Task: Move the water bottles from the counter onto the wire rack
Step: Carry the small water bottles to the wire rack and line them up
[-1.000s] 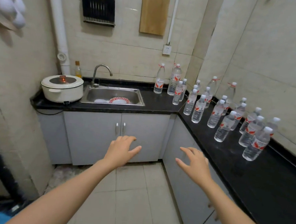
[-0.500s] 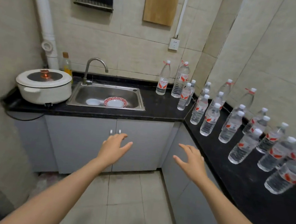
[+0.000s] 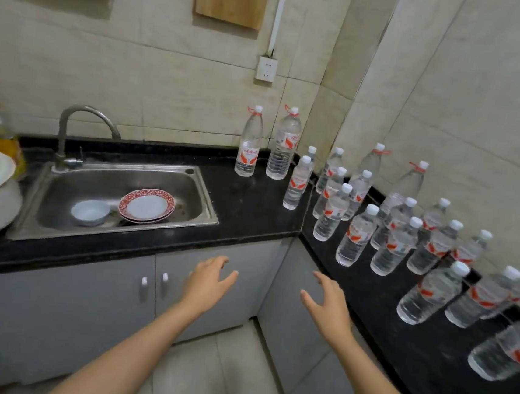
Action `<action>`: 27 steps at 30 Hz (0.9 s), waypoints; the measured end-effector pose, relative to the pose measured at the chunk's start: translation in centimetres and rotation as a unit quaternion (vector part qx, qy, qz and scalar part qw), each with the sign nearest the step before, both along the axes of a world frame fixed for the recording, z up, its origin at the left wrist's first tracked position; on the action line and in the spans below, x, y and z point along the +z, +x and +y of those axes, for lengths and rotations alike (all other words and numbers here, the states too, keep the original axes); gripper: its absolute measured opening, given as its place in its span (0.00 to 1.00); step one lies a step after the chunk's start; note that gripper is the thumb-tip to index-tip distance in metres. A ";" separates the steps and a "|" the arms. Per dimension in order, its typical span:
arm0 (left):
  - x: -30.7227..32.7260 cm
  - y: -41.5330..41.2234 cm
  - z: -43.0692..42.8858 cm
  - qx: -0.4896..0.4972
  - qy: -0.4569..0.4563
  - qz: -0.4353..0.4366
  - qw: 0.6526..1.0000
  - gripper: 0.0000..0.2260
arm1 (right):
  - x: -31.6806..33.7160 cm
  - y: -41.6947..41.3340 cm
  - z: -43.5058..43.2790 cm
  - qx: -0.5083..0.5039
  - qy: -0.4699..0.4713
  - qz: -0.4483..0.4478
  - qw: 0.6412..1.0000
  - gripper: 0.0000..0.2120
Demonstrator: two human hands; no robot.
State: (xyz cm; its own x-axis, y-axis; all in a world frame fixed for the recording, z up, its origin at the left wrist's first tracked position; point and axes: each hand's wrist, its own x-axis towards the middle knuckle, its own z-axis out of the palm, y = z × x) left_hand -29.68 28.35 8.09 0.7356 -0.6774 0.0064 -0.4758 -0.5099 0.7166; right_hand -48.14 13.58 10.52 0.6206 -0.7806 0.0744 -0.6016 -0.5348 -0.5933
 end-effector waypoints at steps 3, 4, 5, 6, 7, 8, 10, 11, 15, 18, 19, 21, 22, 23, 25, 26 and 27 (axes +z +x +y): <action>-1.2 1.3 -3.2 -0.015 0.014 0.019 1.000 0.19 | -0.7 1.1 -2.9 -0.028 0.017 -0.009 0.999 0.25; -1.4 1.9 -4.3 -0.019 0.015 0.022 0.999 0.19 | -0.8 1.5 -4.0 -0.034 0.017 -0.017 0.999 0.25; -1.5 2.4 -5.6 -0.024 0.016 0.021 0.999 0.20 | -0.9 1.9 -5.0 -0.039 0.019 -0.025 0.999 0.25; -1.6 3.0 -6.9 -0.030 0.017 0.017 0.999 0.20 | -1.1 2.4 -6.1 -0.042 0.021 -0.035 0.998 0.25; -1.6 3.6 -8.1 -0.035 0.018 0.012 0.999 0.20 | -1.3 2.9 -7.2 -0.044 0.025 -0.045 0.998 0.26; -1.6 4.3 -9.4 -0.039 0.017 0.006 0.999 0.20 | -1.6 3.5 -8.3 -0.046 0.030 -0.058 0.997 0.26; -1.3 6.0 -12.3 -0.041 0.021 -0.009 0.999 0.20 | -2.0 5.2 -11.0 -0.051 0.046 -0.084 0.994 0.26; -1.0 6.9 -13.9 -0.039 0.022 -0.014 0.999 0.20 | -2.1 6.3 -12.5 -0.050 0.051 -0.100 0.992 0.26; -0.4 10.1 -20.3 -0.026 0.012 -0.008 1.000 0.20 | -2.1 10.9 -17.8 -0.061 0.079 -0.145 0.984 0.27; -1.1 11.1 -23.7 -0.004 0.001 0.030 1.000 0.19 | -3.0 13.1 -20.2 -0.089 0.099 -0.178 0.975 0.27; -1.5 11.3 -24.6 0.002 -0.001 0.044 0.999 0.19 | -3.2 13.7 -21.0 -0.099 0.099 -0.184 0.973 0.28; -2.5 11.6 -25.8 0.016 0.007 0.080 0.997 0.19 | -4.0 14.7 -22.4 -0.128 0.095 -0.179 0.971 0.30; -3.2 11.8 -26.1 0.020 0.013 0.093 0.995 0.19 | -4.4 15.1 -22.8 -0.141 0.089 -0.172 0.971 0.31; -3.8 12.0 -26.4 0.022 0.019 0.101 0.994 0.19 | -4.9 15.5 -23.2 -0.150 0.081 -0.168 0.971 0.32; -4.9 13.1 -27.3 0.017 0.032 0.109 0.993 0.20 | -5.6 16.5 -24.2 -0.165 0.073 -0.172 0.968 0.35; -5.1 13.8 -28.0 0.015 0.037 0.115 0.993 0.20 | -5.9 17.1 -24.8 -0.174 0.074 -0.177 0.966 0.36; -5.3 14.5 -28.8 0.013 0.038 0.118 0.992 0.20 | -6.2 17.6 -25.3 -0.185 0.076 -0.184 0.962 0.37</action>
State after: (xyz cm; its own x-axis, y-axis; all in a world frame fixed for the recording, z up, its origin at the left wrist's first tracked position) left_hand -15.17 -0.45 2.81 0.7271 -0.6509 -0.2183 -0.2853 -0.5757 0.7663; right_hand -30.50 -11.73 4.34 0.2516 -0.9624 0.1026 -0.4689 -0.2140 -0.8569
